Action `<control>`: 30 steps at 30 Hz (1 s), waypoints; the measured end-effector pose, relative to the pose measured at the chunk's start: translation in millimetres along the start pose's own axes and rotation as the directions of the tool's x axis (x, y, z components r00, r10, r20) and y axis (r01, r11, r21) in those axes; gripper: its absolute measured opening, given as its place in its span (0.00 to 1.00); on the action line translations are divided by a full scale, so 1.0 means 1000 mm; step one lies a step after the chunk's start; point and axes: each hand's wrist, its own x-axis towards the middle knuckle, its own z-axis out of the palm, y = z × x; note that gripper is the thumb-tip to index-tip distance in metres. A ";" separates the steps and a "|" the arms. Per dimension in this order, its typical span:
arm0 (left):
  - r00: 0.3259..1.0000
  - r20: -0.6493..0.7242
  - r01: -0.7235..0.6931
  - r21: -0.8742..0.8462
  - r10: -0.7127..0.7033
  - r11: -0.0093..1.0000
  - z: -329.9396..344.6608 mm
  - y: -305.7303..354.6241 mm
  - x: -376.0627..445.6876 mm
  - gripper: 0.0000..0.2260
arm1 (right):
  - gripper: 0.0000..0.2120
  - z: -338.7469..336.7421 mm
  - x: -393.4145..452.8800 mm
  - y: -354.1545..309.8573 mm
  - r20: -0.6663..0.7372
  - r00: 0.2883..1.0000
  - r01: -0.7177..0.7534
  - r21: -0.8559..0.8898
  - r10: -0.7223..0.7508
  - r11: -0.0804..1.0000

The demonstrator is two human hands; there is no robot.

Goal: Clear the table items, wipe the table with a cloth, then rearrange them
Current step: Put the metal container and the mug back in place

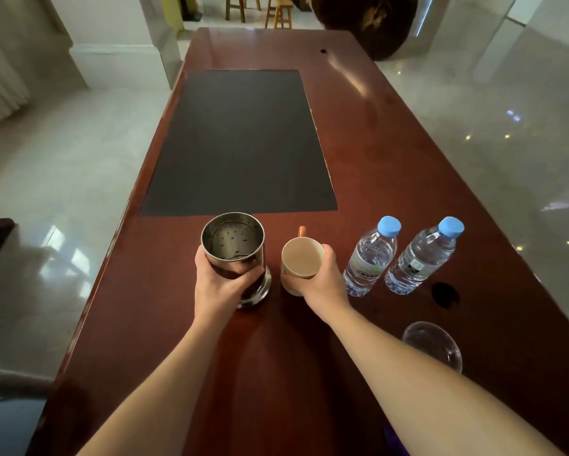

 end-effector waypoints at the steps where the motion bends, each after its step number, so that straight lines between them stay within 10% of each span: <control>1: 1.000 0.004 0.006 -0.001 -0.006 1.000 0.001 -0.001 -0.001 0.43 | 0.40 0.000 0.000 0.000 0.002 1.000 0.002 0.002 -0.002 1.000; 15: 0.991 0.132 -0.037 0.023 0.034 0.999 -0.017 -0.003 -0.009 0.47 | 0.65 -0.016 -0.005 -0.010 0.090 0.991 -0.086 -0.109 0.096 0.990; 25: 0.993 -0.009 -0.104 0.354 0.114 0.930 -0.039 0.051 -0.031 0.31 | 0.28 -0.048 -0.050 -0.039 -0.048 0.988 0.129 -0.286 -0.149 0.950; 30: 0.961 0.050 -0.216 0.750 0.271 0.626 -0.051 0.097 -0.053 0.25 | 0.26 -0.079 -0.068 -0.063 0.042 0.956 0.278 -0.442 -0.291 0.853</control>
